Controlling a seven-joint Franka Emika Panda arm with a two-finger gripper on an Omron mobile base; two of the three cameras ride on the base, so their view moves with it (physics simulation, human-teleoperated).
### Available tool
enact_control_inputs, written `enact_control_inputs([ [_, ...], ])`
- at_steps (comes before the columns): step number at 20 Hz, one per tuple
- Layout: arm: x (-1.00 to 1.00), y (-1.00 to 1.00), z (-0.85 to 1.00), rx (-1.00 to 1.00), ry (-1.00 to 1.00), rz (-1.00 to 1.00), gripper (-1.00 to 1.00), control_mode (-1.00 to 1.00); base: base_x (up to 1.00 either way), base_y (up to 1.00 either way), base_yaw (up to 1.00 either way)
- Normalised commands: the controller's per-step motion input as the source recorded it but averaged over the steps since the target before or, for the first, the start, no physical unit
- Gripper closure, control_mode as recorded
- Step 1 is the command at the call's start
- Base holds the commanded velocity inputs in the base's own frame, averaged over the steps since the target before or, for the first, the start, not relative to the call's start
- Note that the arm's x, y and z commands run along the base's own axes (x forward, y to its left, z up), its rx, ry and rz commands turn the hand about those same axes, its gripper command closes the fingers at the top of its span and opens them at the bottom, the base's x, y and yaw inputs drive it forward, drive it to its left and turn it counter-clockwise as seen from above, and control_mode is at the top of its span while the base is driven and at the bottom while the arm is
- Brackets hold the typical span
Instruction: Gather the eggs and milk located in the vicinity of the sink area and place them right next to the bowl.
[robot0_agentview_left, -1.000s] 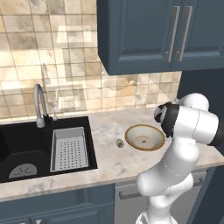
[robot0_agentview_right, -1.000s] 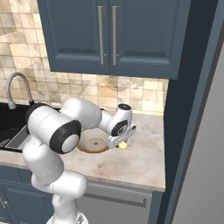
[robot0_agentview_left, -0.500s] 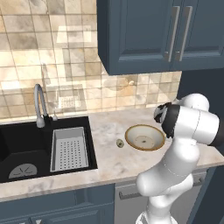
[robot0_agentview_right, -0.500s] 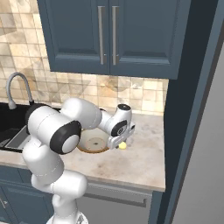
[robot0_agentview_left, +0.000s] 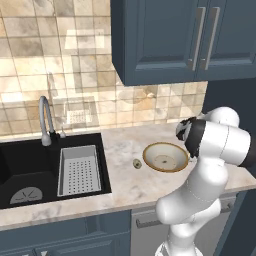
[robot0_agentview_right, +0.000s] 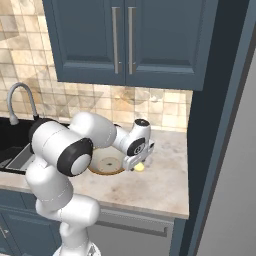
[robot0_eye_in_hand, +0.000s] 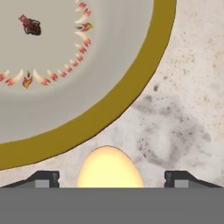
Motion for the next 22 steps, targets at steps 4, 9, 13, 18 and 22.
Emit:
enact_control_inputs([
  [4, -0.09, 0.00, 0.12, 0.00, 0.00, 0.00, -1.00, -1.00, 0.00, 0.00, 0.00],
  [9, -0.40, -0.01, 0.50, 0.00, 0.00, 0.00, -1.00, -1.00, 0.00, 0.00, 0.00],
  [13, -0.61, -0.01, 0.57, 0.00, -0.01, 0.00, -1.00, -1.00, 0.00, 0.00, 0.00],
  [18, -0.87, 0.14, 0.51, -0.03, 0.00, -0.05, -1.00, -1.00, 0.00, 0.00, 0.00],
  [22, -0.90, 0.46, 0.31, -0.05, 0.00, -0.31, -1.00, -1.00, 0.00, 0.00, 0.00],
])
